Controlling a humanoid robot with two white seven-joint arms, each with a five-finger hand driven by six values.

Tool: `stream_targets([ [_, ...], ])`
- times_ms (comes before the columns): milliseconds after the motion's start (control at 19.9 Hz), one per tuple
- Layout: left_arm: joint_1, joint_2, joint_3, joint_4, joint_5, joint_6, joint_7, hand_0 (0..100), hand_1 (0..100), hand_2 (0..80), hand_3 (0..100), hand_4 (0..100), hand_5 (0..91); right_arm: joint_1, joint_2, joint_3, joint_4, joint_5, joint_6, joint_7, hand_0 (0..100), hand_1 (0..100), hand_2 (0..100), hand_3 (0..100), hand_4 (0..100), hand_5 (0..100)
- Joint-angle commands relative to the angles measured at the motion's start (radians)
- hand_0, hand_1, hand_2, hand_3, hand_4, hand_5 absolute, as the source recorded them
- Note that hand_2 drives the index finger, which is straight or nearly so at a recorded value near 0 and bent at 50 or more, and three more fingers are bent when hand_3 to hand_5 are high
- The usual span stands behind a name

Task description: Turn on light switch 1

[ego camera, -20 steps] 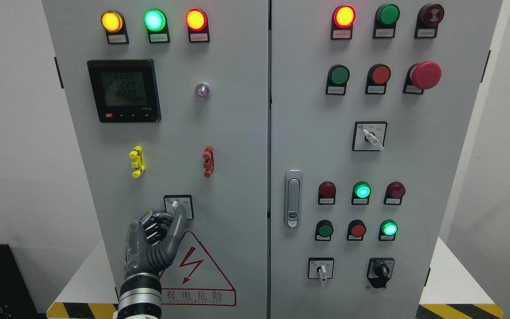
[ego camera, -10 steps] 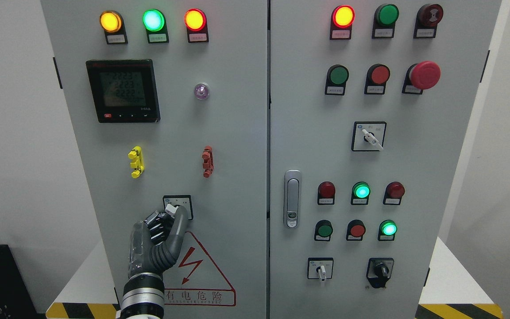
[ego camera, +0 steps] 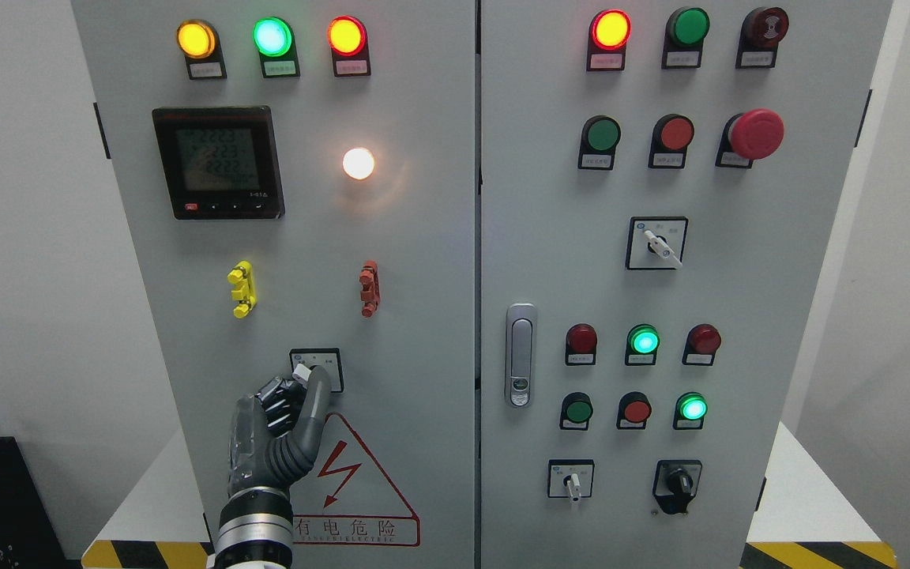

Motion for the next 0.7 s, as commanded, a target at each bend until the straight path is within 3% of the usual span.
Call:
stream_targets([
  [0, 0.000, -0.001, 0.002, 0.002, 0.000, 0.005, 0.002, 54, 40, 59.8, 95, 94, 85.9, 0.000, 0.000, 0.000, 0.000, 0.000, 0.000, 0.000, 31, 0, 0, 0, 0, 0],
  [351, 0.000, -0.001, 0.002, 0.002, 0.000, 0.005, 0.002, 28, 38, 60.4, 95, 94, 85.7, 0.000, 0.000, 0.000, 0.000, 0.000, 0.000, 0.000, 31, 0, 0, 0, 0, 0],
  [652, 0.000, -0.001, 0.000, 0.002, 0.002, 0.005, 0.002, 18, 40, 60.9, 95, 94, 85.7, 0.000, 0.000, 0.000, 0.000, 0.000, 0.000, 0.000, 31, 0, 0, 0, 0, 0],
])
